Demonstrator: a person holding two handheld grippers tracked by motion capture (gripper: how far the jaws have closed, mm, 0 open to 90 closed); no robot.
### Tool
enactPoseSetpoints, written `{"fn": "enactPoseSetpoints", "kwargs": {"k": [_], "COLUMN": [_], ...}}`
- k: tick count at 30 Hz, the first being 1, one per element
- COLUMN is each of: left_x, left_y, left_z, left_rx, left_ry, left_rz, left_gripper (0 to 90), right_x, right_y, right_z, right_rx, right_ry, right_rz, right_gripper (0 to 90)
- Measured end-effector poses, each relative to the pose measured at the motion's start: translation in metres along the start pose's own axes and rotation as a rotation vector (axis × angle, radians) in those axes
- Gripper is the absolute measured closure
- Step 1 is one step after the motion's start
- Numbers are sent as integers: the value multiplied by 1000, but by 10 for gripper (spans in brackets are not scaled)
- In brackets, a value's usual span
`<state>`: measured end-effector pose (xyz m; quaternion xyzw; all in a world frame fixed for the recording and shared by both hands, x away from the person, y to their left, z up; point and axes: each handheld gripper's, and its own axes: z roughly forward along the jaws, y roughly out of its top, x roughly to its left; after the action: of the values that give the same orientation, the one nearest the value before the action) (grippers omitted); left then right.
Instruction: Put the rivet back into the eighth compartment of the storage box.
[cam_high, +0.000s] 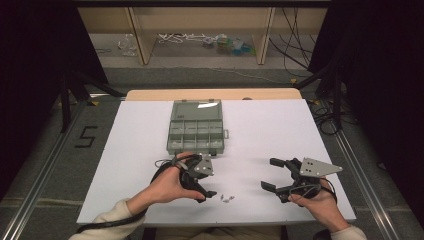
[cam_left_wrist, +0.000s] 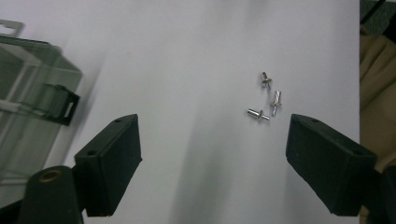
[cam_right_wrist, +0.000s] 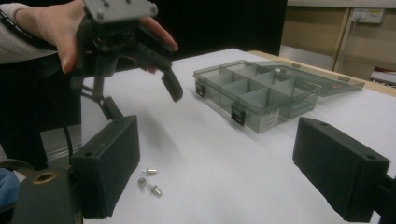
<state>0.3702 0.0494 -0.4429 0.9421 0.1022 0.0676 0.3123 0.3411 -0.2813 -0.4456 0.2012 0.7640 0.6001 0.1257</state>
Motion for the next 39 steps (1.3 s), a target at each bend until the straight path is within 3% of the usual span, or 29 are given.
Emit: {"fn": "enactPoseSetpoints", "kwargs": {"k": [5, 16, 17, 19, 20, 21, 28, 29, 30, 31, 32, 33, 34, 39], "left_x": [-1, -7, -7, -9, -9, -10, -11, -11, -11, -11, -11, -10, -10, -9], "left_y": [6, 13, 14, 15, 15, 16, 19, 19, 19, 19, 19, 20, 20, 23], "left_z": [14, 33, 35, 39, 40, 42, 46, 46, 46, 46, 46, 46, 46, 46], "left_rx": [59, 136, 140, 147, 150, 158, 173, 172, 176, 178, 181, 185, 187, 211], "left_ry": [-38, -86, -91, -97, -98, -101, -117, -119, -122, -129, -138, -148, -159, -171], "left_rz": [50, 111, 111, 119, 119, 124, 122, 119, 120, 119, 117, 126, 115, 121], "left_gripper": [225, 293, 293, 295, 295, 296, 333, 349, 367, 387, 387, 407, 444, 467], "right_x": [0, 0, 0, 0, 0, 0, 0, 0, 0, 0, 0, 0, 0, 0], "right_y": [0, 0, 0, 0, 0, 0, 0, -1, 0, -1, -1, 0, 0, 0], "right_z": [0, 0, -1, 0, -1, 1, -1, 1, -1, 3, 3, -1, 0, 0], "right_rx": [-13, -11, 10, -11, 9, -17, 8, -26, 10, -42, -42, 12, -10, -11], "right_ry": [-5, -4, -13, 0, -12, -7, -14, 3, -13, 9, 9, -12, 0, 2], "right_rz": [4, 4, 0, 1, 0, 5, -1, 5, 0, 6, 6, 0, 4, 2], "right_gripper": [158, 159, 158, 158, 158, 158, 158, 158, 158, 158, 158, 158, 158, 158]}}
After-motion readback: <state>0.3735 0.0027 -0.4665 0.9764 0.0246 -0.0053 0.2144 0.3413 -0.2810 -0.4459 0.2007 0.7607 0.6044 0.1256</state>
